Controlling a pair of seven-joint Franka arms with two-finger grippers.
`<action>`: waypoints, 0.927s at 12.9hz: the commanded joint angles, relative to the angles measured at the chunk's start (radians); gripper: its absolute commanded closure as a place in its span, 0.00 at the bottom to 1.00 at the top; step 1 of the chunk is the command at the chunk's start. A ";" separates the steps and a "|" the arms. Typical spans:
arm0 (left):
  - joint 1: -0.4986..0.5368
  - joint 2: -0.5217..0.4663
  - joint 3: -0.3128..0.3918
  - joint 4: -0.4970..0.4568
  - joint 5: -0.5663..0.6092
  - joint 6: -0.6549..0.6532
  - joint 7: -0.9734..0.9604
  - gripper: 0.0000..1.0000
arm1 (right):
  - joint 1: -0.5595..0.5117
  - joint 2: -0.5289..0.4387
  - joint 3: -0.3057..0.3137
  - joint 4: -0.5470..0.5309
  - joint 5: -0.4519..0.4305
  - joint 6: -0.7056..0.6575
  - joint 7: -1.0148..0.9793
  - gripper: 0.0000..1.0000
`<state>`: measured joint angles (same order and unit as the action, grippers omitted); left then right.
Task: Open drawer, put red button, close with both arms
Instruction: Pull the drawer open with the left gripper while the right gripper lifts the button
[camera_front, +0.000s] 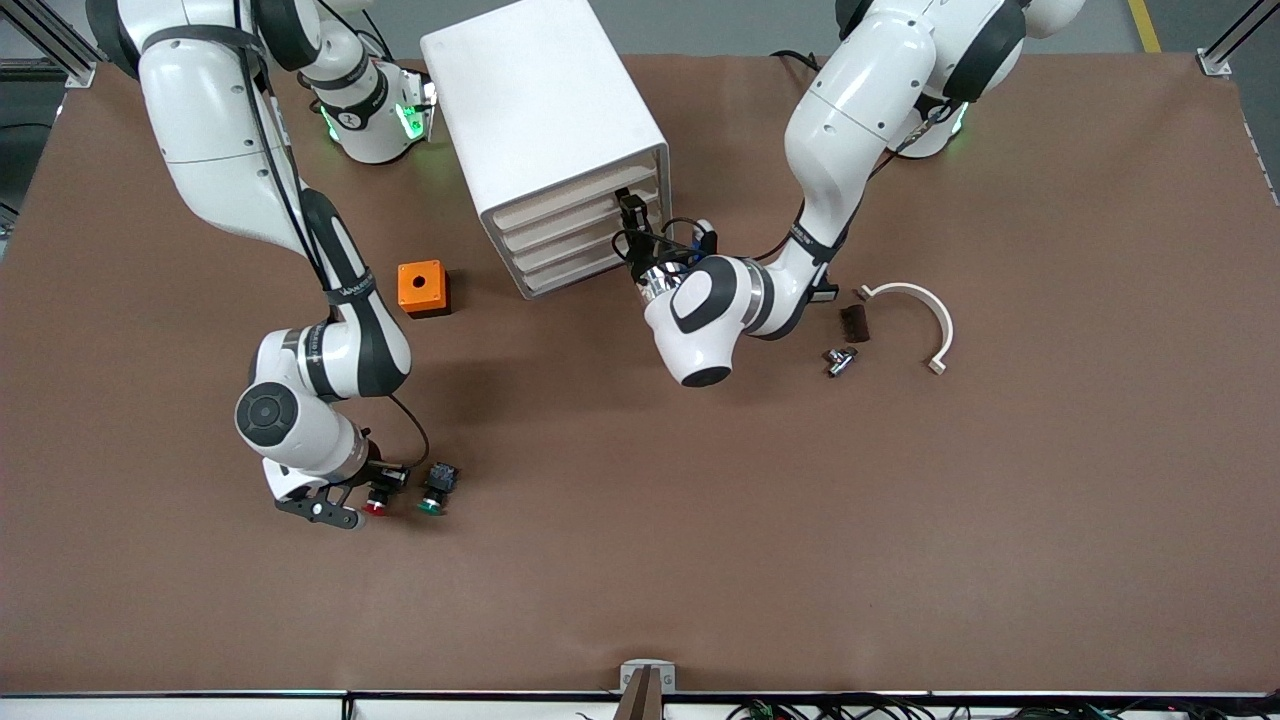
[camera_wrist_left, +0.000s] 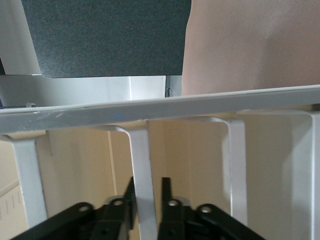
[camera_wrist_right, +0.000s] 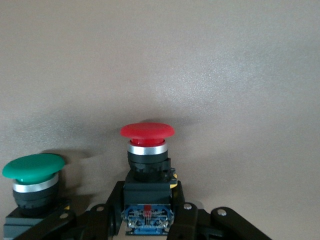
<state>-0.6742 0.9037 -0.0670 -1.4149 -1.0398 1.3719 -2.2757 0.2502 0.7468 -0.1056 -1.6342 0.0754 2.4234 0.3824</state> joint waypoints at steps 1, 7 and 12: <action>0.005 -0.005 0.004 0.001 -0.019 -0.014 -0.005 0.88 | 0.015 -0.036 -0.006 0.033 -0.008 -0.113 0.010 1.00; 0.037 -0.002 0.009 0.005 -0.019 -0.010 -0.007 0.89 | 0.070 -0.325 -0.003 -0.013 0.003 -0.438 0.281 1.00; 0.128 0.015 0.012 0.010 -0.061 0.022 -0.005 0.86 | 0.242 -0.526 -0.003 -0.185 0.004 -0.483 0.655 1.00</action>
<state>-0.5745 0.9061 -0.0598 -1.4133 -1.0628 1.3756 -2.2856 0.4370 0.3049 -0.0998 -1.7076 0.0772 1.9160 0.9346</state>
